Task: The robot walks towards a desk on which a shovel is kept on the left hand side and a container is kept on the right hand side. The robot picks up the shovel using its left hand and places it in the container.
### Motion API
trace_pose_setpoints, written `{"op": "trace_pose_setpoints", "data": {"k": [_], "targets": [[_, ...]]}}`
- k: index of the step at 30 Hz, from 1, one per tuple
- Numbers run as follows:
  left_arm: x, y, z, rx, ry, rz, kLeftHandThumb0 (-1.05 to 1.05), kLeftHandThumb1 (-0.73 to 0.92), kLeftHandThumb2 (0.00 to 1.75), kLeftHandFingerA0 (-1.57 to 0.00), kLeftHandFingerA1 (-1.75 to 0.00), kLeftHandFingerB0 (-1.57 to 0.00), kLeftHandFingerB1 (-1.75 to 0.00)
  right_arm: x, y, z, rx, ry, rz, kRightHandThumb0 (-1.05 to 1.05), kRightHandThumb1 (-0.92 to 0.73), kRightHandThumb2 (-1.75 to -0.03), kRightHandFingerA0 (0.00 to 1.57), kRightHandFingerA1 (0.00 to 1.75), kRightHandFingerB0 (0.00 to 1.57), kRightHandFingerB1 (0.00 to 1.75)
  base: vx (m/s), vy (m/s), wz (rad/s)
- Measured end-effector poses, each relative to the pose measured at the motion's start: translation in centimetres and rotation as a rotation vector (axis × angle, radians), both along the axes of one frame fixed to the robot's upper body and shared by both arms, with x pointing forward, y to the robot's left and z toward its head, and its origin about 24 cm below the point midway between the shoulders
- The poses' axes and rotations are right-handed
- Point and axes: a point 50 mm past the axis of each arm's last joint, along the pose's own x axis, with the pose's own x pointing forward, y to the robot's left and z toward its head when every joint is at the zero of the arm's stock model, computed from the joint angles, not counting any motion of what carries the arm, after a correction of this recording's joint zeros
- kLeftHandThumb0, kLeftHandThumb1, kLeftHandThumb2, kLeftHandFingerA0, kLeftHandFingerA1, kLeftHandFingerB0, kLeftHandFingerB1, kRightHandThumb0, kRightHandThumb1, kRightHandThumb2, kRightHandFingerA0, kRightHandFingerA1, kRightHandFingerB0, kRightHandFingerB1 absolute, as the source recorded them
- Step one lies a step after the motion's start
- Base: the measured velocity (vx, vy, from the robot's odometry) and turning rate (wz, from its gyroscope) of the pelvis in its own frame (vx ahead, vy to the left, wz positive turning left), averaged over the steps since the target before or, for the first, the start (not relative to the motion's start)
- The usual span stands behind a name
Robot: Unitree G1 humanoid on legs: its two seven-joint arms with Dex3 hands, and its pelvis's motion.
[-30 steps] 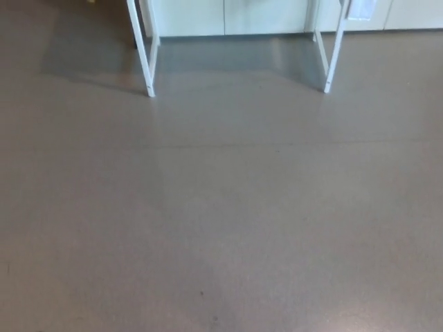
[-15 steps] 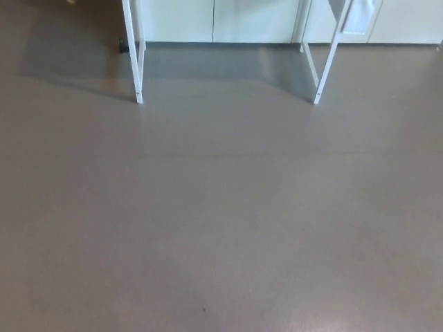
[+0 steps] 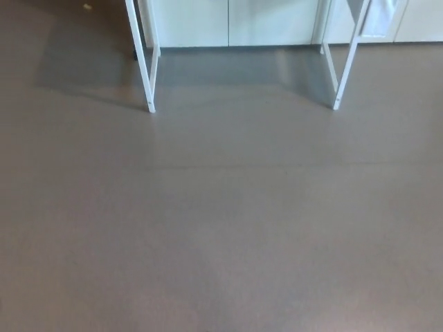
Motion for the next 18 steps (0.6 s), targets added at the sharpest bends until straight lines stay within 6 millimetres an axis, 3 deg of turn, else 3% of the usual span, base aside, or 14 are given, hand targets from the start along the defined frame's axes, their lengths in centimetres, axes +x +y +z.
{"op": "trace_pose_setpoints", "data": {"k": [10,11,12,15,16,18], "targets": [[-0.03,-0.03,-0.08,-0.005,0.003,-0.003,-0.24,0.61,0.60,-0.39,-0.40,-0.30,-0.34,-0.23,0.03,-0.17,-0.010,0.004,0.002,-0.40,-0.38,-0.52,0.93,0.50,0.65,0.46,0.19,0.152,-0.18],[-0.03,0.15,0.02,0.001,0.003,-0.005,-0.25,0.61,0.60,-0.39,-0.40,-0.31,-0.34,-0.05,0.16,-0.18,-0.006,-0.001,0.005,-0.44,-0.30,-0.73,0.90,0.67,0.59,0.58,0.26,0.358,-0.40],[0.00,0.33,0.10,0.007,0.003,-0.005,-0.24,0.60,0.59,-0.40,-0.40,-0.31,-0.34,0.08,0.23,-0.14,-0.004,-0.008,0.007,-0.45,-0.30,-0.73,0.90,0.67,0.59,0.58,0.18,0.245,-0.07],[0.17,0.36,0.15,0.009,-0.001,-0.009,-0.24,0.60,0.58,-0.41,-0.40,-0.32,-0.34,-0.03,0.27,-0.17,-0.004,-0.007,0.007,-0.46,-0.30,-0.73,0.90,0.67,0.59,0.58,0.20,0.168,0.05],[0.21,0.35,0.14,0.009,-0.001,-0.009,-0.24,0.60,0.58,-0.41,-0.40,-0.33,-0.34,-0.05,0.27,-0.16,-0.005,-0.007,0.007,-0.42,-0.38,-0.51,0.92,0.51,0.65,0.46,0.18,0.104,0.10],[0.18,0.37,0.12,0.009,0.000,-0.007,-0.24,0.60,0.58,-0.42,-0.39,-0.34,-0.34,-0.02,0.30,-0.15,-0.005,-0.008,0.009,-0.45,-0.39,-0.52,0.91,0.51,0.63,0.45,0.18,0.060,0.08]]}}
